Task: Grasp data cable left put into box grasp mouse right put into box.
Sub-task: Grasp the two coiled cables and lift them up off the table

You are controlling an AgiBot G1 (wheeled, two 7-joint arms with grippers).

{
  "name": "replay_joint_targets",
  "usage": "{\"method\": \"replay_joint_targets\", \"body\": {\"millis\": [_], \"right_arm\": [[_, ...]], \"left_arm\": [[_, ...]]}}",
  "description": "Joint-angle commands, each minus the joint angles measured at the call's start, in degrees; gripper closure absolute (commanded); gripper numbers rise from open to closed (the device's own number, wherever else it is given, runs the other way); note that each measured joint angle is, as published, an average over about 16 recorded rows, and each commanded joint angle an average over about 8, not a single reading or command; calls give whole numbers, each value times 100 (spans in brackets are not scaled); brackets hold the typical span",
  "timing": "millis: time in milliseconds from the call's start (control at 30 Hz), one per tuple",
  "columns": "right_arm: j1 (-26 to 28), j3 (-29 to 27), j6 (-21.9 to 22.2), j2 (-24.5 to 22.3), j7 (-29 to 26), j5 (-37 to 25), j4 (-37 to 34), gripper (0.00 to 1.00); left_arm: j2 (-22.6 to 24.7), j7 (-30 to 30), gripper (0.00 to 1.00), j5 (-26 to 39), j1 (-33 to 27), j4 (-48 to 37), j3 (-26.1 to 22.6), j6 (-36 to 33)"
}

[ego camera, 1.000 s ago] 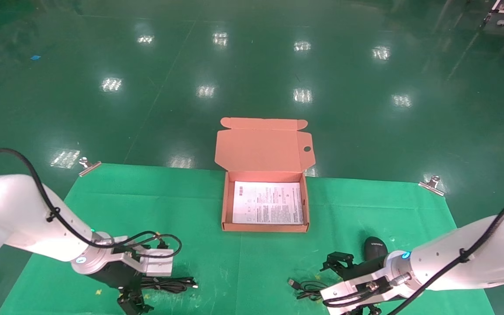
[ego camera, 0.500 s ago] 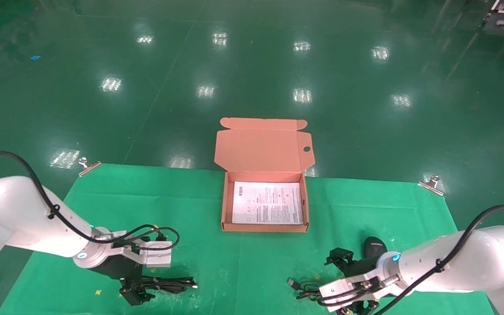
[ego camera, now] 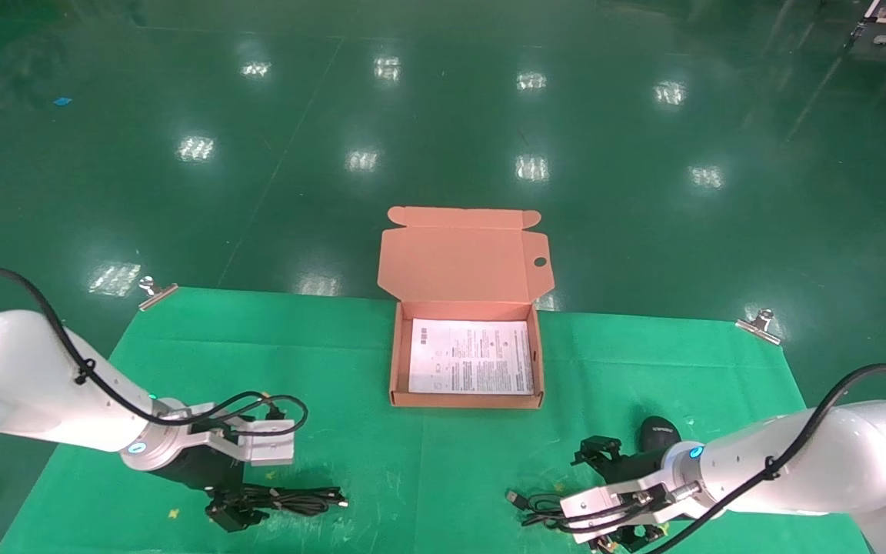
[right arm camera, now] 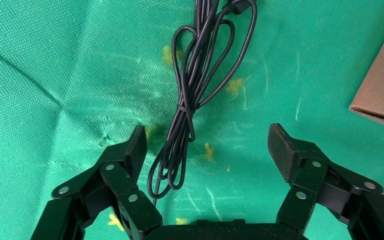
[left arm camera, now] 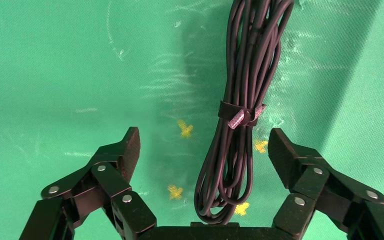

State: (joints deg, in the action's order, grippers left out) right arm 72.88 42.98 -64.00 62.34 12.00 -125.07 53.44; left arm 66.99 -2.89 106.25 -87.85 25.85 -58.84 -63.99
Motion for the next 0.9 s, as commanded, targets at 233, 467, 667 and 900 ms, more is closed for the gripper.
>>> {"method": "replay_joint_targets", "body": {"millis": [233, 467, 667, 900], "right_arm": [[0, -1, -22, -7, 1, 9, 22, 100], [1, -1, -33, -9, 4, 12, 32, 100], [2, -1, -37, -11, 6, 14, 36, 100], [3, -1, -41, -14, 7, 17, 38, 100]], "left_arm": [[2, 3, 100, 3, -2, 42, -7, -26], [4, 6, 100, 6, -4, 60, -10, -41], [5, 8, 100, 9, -4, 70, -11, -46], [5, 10, 100, 10, -4, 77, -14, -47]]}}
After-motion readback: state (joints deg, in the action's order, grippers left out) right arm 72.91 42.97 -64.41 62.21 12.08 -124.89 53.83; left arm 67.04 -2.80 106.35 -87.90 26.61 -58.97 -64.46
